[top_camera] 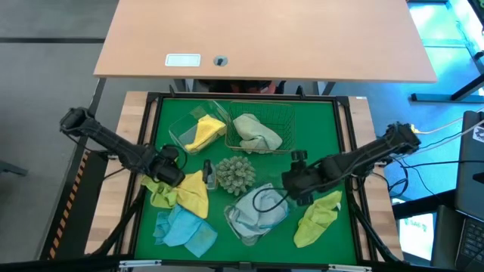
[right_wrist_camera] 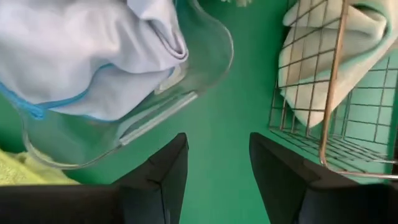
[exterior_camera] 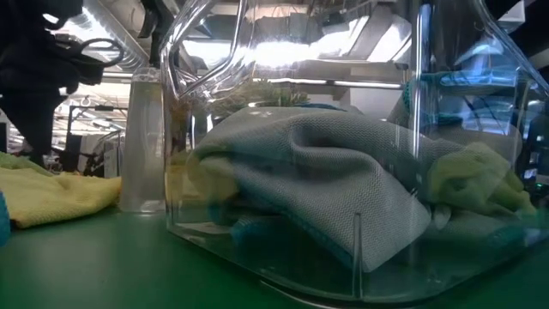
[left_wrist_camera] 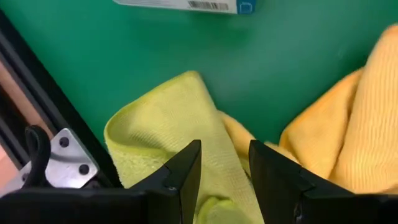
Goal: Sort microfiber towel by color & place in baskets
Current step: Put the left green microfiber towel into the wire basket
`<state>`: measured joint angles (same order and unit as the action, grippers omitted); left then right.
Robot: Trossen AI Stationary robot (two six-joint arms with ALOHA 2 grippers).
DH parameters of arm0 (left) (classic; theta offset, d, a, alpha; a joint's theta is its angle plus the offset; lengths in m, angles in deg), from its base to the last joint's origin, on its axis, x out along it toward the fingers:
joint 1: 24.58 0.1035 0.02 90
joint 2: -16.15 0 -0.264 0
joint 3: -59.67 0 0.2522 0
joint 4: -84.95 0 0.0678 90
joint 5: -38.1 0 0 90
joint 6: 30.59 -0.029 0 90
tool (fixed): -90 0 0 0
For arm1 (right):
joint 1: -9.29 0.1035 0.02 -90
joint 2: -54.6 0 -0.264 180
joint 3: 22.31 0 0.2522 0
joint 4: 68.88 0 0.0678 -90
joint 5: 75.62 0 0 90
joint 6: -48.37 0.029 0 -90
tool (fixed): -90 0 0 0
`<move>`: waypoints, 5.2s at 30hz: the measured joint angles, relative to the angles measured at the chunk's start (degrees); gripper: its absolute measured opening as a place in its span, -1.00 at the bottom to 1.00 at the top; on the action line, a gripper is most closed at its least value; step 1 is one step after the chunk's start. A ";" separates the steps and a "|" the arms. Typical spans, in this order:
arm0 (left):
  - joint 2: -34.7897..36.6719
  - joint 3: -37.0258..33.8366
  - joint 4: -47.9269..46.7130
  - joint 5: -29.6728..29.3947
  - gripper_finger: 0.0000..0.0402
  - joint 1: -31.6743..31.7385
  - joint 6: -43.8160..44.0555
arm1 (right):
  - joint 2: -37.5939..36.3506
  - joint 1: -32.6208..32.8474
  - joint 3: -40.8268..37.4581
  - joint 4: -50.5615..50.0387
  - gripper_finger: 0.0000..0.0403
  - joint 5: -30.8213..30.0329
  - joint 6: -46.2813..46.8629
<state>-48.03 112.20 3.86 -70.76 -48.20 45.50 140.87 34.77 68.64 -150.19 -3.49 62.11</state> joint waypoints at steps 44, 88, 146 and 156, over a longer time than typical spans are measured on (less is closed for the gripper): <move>-4.09 -3.87 5.35 8.05 -0.80 6.89 3.27 | -15.73 0.02 -24.15 18.56 -0.15 -1.00 11.32; 1.99 54.97 -0.72 -18.97 -1.00 7.15 -28.67 | -15.69 0.03 -24.15 20.83 -0.15 -0.99 11.04; -51.22 54.97 44.83 25.63 -1.00 43.74 -60.18 | -15.69 0.04 -24.15 21.18 -0.15 -0.48 9.92; -52.87 54.95 44.72 24.39 -0.95 43.74 -60.17 | -15.69 0.04 -24.15 21.21 -0.15 1.00 9.94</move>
<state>-100.90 167.15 48.58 -46.37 -4.46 -14.67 125.18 34.81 44.49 -128.98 -2.48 72.05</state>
